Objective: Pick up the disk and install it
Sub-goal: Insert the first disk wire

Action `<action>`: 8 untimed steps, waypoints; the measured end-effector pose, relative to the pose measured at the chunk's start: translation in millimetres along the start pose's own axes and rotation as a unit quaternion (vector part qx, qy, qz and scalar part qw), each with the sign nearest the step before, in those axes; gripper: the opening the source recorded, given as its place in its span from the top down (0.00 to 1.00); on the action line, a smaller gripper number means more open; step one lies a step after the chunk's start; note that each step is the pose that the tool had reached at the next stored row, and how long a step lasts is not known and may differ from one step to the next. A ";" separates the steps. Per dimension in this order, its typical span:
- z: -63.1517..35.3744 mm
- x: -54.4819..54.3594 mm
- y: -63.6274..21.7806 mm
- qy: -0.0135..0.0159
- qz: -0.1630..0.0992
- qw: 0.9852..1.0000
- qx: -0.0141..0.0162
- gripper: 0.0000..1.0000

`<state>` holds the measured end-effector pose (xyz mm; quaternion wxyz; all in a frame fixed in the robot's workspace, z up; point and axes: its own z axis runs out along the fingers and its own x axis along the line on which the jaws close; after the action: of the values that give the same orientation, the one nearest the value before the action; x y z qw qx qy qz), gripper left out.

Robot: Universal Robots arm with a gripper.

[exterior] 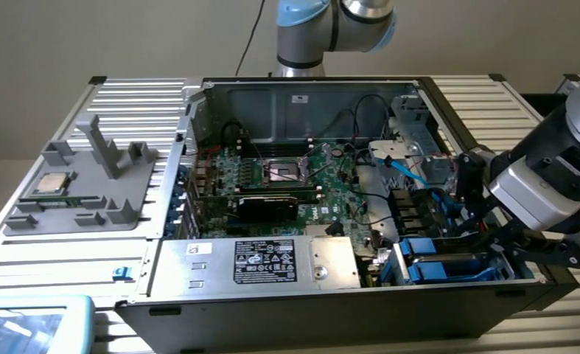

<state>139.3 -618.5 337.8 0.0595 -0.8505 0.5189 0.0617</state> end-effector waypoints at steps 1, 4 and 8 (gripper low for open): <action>-0.1 0.3 0.0 -0.001 -0.001 1.000 0.000 0.75; -0.2 1.3 0.4 -0.003 -0.002 1.000 0.000 0.84; -0.3 1.8 0.7 -0.004 -0.002 1.000 -0.001 0.84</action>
<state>139.5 -620.4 337.8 0.0610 -0.8513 0.5171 0.0650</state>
